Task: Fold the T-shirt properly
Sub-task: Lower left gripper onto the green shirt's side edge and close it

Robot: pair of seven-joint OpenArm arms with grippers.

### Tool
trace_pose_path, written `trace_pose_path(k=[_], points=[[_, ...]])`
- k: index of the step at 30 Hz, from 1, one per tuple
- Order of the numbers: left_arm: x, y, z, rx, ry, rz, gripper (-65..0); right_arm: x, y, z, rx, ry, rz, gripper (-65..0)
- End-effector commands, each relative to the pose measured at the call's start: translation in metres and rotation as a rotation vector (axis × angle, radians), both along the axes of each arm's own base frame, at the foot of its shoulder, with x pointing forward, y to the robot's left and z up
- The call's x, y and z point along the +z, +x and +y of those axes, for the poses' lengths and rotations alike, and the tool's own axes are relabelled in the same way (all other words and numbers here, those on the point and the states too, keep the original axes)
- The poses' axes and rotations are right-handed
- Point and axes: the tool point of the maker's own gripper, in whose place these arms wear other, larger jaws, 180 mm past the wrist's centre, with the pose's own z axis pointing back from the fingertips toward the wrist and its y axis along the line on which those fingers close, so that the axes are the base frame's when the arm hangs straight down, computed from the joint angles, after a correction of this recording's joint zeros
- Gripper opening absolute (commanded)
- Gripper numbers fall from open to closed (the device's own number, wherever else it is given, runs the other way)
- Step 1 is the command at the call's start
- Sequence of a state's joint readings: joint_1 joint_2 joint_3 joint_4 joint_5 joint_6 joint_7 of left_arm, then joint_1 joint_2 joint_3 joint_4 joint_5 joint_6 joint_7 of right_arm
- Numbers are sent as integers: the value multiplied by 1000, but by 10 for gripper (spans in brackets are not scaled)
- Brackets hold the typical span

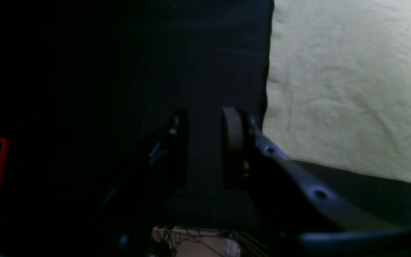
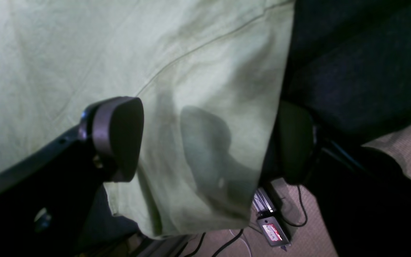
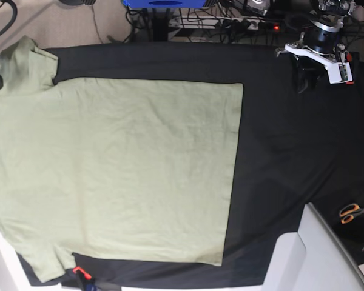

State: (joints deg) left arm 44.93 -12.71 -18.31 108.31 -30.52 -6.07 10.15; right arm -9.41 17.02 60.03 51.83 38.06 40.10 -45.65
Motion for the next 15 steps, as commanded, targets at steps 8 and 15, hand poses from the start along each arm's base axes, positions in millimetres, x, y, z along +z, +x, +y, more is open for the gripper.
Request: trace_pose_path(k=[8,15], points=[[0,4,-9,33,-50,-35,-489,-13,-3,32,113,31,68,-371],[-50,-6,-49,-6,-155,78,-143,-14,-4,34,121,35,75,-623]])
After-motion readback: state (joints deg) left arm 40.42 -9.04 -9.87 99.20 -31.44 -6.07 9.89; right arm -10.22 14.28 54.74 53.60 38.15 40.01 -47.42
